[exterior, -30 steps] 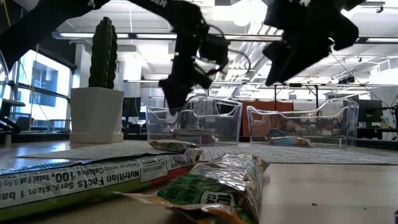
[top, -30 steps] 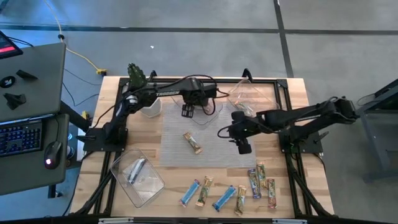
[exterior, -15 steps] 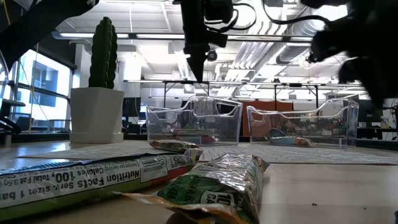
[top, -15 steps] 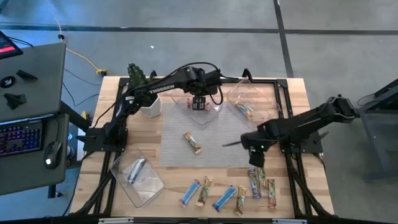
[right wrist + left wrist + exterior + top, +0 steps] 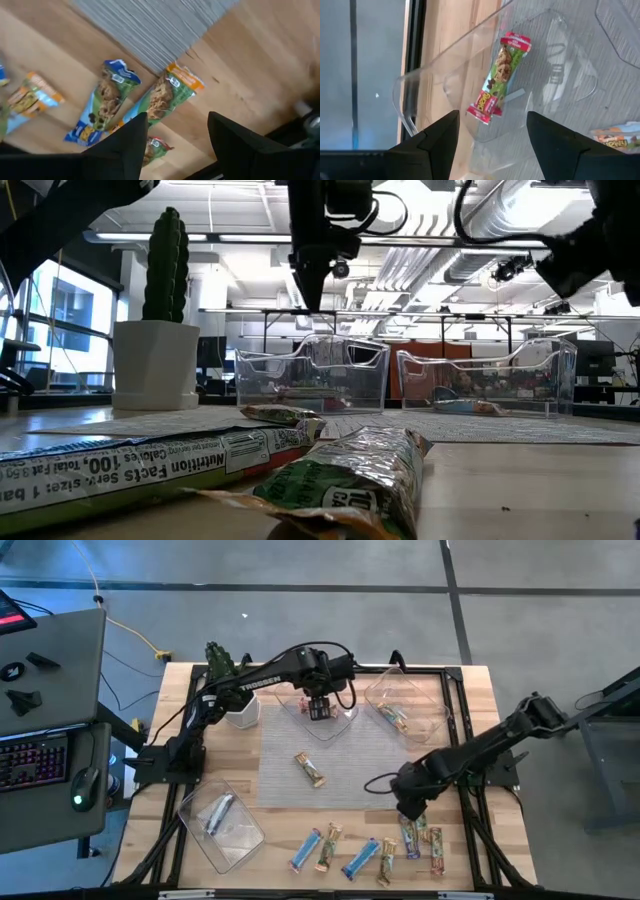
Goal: Pick and place Granola Bars by type
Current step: Put the yellow granola bar into the top right transparent bin
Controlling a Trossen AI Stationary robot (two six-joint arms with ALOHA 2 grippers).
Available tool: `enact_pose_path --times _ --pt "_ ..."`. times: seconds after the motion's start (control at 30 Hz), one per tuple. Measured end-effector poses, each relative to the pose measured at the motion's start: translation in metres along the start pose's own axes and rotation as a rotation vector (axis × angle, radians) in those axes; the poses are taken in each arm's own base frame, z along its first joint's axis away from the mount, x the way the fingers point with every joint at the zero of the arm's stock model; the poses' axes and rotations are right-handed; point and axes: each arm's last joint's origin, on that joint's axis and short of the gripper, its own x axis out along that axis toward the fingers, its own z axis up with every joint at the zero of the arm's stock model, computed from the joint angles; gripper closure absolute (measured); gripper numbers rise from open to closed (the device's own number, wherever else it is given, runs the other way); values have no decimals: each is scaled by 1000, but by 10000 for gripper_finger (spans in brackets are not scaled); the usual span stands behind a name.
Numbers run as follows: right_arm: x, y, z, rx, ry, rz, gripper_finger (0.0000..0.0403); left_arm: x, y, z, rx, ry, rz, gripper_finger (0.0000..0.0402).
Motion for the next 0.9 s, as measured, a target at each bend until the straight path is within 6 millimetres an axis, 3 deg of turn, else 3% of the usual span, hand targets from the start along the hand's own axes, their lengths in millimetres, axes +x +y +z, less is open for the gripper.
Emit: enact_pose_path --times 0.3,0.57,0.9 --pt "28 22 -7 137 49 -19 210 0 0 1 -20 -7 1 176" --pt "48 28 -14 246 52 -105 210 0 0 1 -21 -7 1 176" --pt "59 29 -15 337 -87 -159 210 0 0 1 -23 -8 1 176"
